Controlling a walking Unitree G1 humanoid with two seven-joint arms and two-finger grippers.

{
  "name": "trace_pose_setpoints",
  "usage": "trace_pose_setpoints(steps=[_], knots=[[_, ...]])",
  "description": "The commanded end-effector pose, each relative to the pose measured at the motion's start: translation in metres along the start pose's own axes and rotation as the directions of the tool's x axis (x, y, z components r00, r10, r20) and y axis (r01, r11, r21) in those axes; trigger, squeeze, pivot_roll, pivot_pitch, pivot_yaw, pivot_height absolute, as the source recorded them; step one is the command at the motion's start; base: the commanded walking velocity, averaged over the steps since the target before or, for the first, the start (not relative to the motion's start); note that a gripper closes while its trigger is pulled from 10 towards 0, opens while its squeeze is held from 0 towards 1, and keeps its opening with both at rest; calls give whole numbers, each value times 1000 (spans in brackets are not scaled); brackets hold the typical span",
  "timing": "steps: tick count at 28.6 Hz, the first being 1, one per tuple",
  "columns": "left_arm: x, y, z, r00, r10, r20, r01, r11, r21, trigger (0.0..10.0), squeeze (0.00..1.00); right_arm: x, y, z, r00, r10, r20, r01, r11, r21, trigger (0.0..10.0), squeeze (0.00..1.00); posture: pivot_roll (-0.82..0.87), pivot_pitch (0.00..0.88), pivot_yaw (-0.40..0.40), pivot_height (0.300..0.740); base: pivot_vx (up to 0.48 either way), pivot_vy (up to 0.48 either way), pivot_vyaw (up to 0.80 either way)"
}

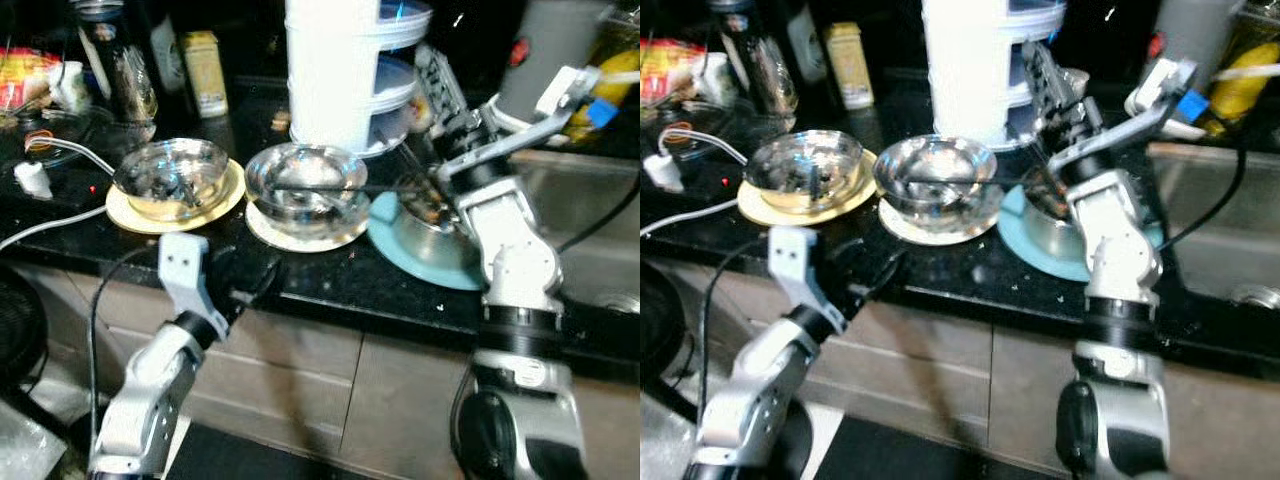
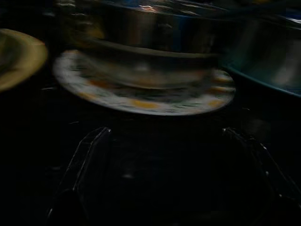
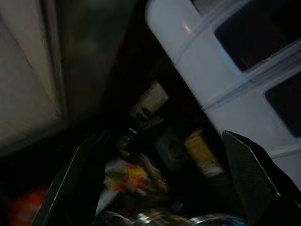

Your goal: Kitchen organization

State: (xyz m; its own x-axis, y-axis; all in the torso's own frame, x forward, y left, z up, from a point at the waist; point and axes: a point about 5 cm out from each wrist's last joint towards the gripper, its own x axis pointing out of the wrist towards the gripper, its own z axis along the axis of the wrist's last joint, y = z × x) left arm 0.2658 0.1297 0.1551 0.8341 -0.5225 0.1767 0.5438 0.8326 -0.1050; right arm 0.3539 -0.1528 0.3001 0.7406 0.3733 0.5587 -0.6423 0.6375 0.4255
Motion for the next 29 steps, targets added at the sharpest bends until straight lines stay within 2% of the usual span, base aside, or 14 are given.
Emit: trace_pose_setpoints(steps=[1, 2, 3, 9, 10, 11, 14, 15, 16, 17, 20, 26, 28, 29], knots=[[-3, -7, -4, 998, -59, -35, 59, 998, -9, 10000, 0, 5, 4, 0, 999, -6, -38, 3, 998, -62, 10000, 0, 52, 0, 15, 740, 0, 0, 0], [-3, -12, -4, 995, -92, -40, 91, 996, -17, 10000, 0, 7, 3, 1, 997, -27, -77, 17, 992, -126, 10000, 0, 54, 0, 15, 740, 0, 0, 0], [-4, -19, -6, 987, -149, -56, 148, 989, -20, 10000, 0, 12, -1, 8, 989, -86, -117, 57, 970, -238, 10000, 0, 54, 0, 15, 740, 0, 0, 0], [-7, -23, -8, 981, -179, -78, 179, 984, -16, 10000, 0, 13, -9, 28, 984, -138, -115, 105, 961, -258, 10000, 0, 58, 0, 8, 740, 0, 0, 0], [-7, -23, -8, 982, -175, -76, 175, 985, -12, 10000, 0, 12, -11, 33, 979, -149, -137, 100, 944, -316, 10000, 0, 58, 0, 8, 740, 0, 0, 0], [-8, -22, -8, 982, -173, -78, 173, 985, -5, 10000, 0, 9, -14, 39, 962, -174, -212, 66, 898, -435, 10000, 0, 58, 0, 8, 740, 0, 0, 0], [-8, -22, -8, 980, -178, -90, 179, 984, 3, 10000, 0, 6, -15, 39, 938, -195, -286, 28, 867, -498, 10000, 0, 59, 0, 7, 740, 0, 0, 0], [-9, -24, -9, 977, -192, -97, 193, 981, 6, 10000, 0, 0, -22, 34, 878, -281, -388, 10, 821, -570, 10000, 0, 57, 0, 9, 740, 0, 0, 0], [-8, -27, -9, 975, -202, -94, 203, 979, 3, 10000, 0, -7, -31, 38, 814, -389, -431, 59, 794, -605, 10000, 0, 57, 0, 9, 740, 0, 0, 0], [-8, -27, -9, 975, -202, -94, 203, 979, 3, 10000, 0, -7, -31, 38, 814, -389, -431, 59, 794, -605, 10000, 0, 57, 0, 9, 740, 0, 0, 0], [-7, -31, -8, 971, -225, -84, 226, 974, -7, 10000, 0, -14, -45, 53, 744, -530, -407, 141, 720, -679, 10000, 0, 52, 0, 8, 740, 0, 0, 0], [-9, -39, -7, 951, -293, -99, 293, 956, -11, 10000, 0, -20, -45, 56, 701, -547, -457, 79, 697, -713, 10000, 0, 48, 0, 10, 740, 0, 0, 0], [-8, -39, -5, 952, -293, -88, 294, 956, -12, 10000, 0, -24, -44, 50, 661, -558, -503, 47, 699, -713, 10000, 0, 50, 0, 10, 740, 0, 0, 0], [-8, -39, -5, 952, -293, -88, 294, 956, -12, 10000, 0, -24, -44, 50, 661, -558, -503, 47, 699, -713, 10000, 0, 50, 0, 10, 740, 0, 0, 0]])
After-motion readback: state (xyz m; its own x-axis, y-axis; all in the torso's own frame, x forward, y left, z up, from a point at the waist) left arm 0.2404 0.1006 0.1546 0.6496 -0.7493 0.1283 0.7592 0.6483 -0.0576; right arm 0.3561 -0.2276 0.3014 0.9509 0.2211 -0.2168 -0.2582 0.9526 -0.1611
